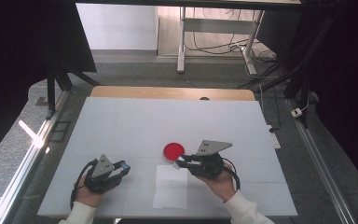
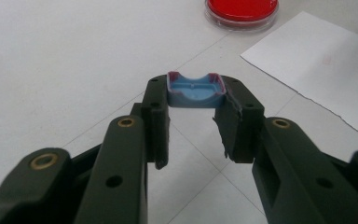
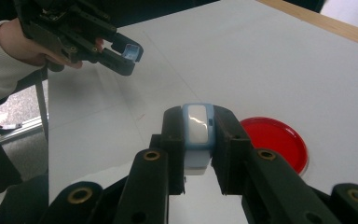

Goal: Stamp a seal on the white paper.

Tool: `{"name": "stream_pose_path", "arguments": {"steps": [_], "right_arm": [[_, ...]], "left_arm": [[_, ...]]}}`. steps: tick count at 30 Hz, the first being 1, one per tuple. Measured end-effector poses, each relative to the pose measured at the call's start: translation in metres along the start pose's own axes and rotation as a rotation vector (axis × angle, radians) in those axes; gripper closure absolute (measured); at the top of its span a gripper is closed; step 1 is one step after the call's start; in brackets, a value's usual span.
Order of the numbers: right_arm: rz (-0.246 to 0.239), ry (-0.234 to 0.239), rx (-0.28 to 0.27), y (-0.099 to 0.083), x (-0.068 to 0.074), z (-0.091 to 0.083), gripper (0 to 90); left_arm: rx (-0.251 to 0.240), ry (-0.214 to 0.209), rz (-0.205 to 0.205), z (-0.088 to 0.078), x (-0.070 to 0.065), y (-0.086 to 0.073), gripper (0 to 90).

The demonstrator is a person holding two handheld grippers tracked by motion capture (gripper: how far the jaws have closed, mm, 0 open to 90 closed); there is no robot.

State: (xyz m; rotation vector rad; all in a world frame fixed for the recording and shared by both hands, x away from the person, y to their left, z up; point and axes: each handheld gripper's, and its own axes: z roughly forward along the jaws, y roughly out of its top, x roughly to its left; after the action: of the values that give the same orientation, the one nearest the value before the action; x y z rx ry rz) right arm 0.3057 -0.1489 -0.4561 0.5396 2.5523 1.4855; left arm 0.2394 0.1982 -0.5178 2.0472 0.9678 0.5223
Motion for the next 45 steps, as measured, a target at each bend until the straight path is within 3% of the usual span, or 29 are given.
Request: {"name": "stream_pose_path", "arguments": {"steps": [16,36,45], "right_arm": [[-0.033,0.045,0.028,0.000,0.014,0.013,75.2],[-0.077,0.033,0.129,-0.012,0.019,0.028,75.2],[-0.145,0.034,0.181,-0.018,0.022,0.036,75.2]], "left_arm": [[-0.002,0.004,-0.004,0.000,-0.001,0.000,65.2],[-0.001,0.001,-0.006,0.000,-0.001,0.000,65.2],[-0.001,0.000,-0.005,0.000,-0.001,0.000,65.2]]}}
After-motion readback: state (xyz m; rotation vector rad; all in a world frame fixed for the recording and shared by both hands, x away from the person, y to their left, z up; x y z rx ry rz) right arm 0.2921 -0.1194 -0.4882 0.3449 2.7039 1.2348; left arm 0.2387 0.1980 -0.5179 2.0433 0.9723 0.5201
